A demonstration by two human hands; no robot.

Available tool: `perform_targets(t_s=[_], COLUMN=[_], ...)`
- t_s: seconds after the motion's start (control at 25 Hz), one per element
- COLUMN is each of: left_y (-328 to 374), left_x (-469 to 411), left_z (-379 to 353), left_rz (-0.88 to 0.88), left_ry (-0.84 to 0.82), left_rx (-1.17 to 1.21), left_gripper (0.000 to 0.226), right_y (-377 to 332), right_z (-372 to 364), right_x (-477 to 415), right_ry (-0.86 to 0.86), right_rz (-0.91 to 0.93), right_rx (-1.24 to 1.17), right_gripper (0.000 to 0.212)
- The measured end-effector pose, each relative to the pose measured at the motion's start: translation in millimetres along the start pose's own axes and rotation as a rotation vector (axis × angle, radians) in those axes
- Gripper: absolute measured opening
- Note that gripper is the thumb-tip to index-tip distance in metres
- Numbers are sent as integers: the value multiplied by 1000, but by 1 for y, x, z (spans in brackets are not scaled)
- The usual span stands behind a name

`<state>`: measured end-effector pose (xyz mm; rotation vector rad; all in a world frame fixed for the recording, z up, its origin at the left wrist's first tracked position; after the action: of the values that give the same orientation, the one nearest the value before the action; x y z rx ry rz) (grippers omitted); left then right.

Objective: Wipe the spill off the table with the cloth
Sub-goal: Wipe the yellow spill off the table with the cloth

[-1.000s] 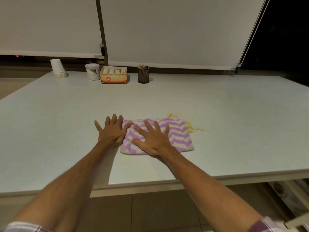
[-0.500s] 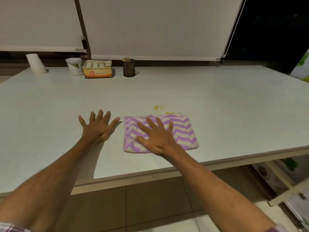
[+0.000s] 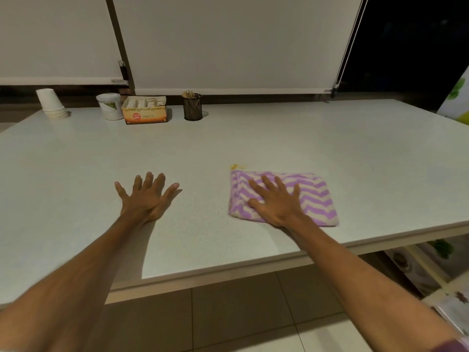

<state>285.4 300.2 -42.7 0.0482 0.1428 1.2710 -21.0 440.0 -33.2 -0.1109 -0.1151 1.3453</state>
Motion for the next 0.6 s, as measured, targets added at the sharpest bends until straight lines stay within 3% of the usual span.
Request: perform_targets(t_s=[0.12, 0.2, 0.28, 0.4, 0.48, 0.6], left_y=[-3, -5, -7, -5, -5, -5], left_x=[-1, -2, -2, -3, -4, -6], left_z=[-1, -2, -2, -4, -5, -7], left_rz=[6, 15, 23, 34, 47, 54], left_ry=[-18, -23, -33, -35, -46, -49], left_rx=[11, 6, 17, 19, 24, 42], left_gripper=[101, 102, 102, 102, 102, 101], right_y=[-30, -8, 34, 90, 88, 36], right_z=[-13, -9, -2, 9, 10, 0], right_x=[17, 24, 20, -5, -30, -58], right_ry=[15, 28, 21, -6, 18, 28], right_rz=[177, 222, 161, -77, -150, -101], right_rx=[-17, -28, 12, 46, 32, 2], right_gripper=[71, 71, 72, 64, 64, 66])
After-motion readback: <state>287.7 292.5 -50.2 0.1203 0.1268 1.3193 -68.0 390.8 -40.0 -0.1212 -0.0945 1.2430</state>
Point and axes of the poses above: each hand's wrist, its own x-axis away from the middle knuckle, its own z-axis out of the back of the hand, y = z × x, the point moved 3 cm from there along -x, towards the middle knuckle, and after that the axes turned 2 degrees about -x, right-handed, at the moved point
